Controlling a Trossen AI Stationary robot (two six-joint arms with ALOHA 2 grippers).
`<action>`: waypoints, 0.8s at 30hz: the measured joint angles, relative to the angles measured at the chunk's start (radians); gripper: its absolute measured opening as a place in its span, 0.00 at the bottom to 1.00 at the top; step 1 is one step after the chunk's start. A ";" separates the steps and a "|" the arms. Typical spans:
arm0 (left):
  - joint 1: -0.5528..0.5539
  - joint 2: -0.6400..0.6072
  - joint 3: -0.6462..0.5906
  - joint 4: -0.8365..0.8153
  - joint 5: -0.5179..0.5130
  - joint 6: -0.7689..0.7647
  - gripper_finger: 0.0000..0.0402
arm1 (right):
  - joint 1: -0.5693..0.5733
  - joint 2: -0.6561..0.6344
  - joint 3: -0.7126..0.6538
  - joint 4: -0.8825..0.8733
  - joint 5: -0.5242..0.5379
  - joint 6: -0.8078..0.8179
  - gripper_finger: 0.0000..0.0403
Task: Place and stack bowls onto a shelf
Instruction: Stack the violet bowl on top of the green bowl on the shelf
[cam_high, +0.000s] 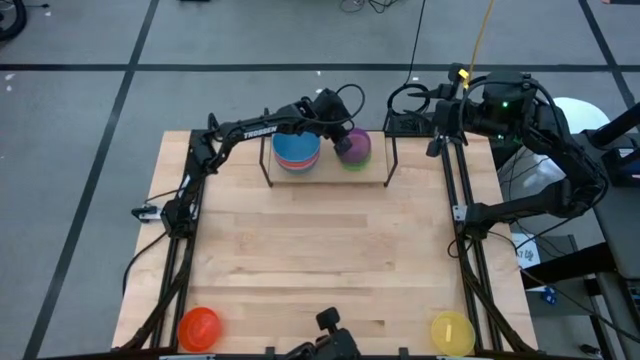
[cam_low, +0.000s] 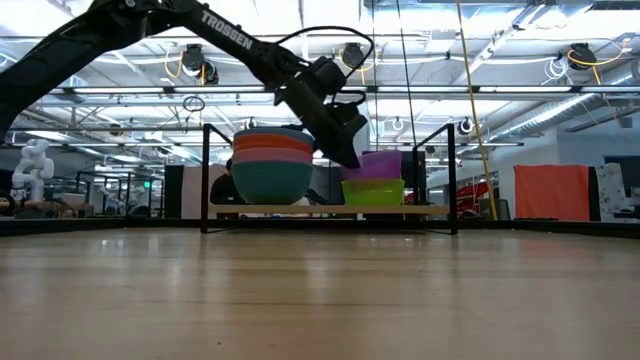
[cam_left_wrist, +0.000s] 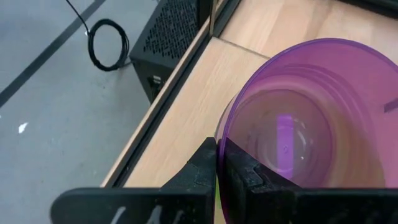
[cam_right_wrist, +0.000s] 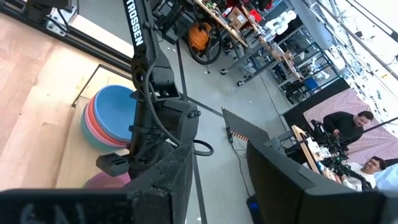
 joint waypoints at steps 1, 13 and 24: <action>-0.002 0.000 0.000 0.006 -0.006 -0.014 0.03 | 0.000 0.000 0.000 -0.001 0.000 0.000 0.36; -0.018 0.000 0.000 -0.008 -0.032 -0.103 0.15 | 0.000 0.000 0.000 -0.028 0.000 0.000 0.36; -0.021 -0.014 0.000 0.030 -0.033 -0.128 0.25 | 0.000 0.000 0.000 -0.057 0.000 0.001 0.36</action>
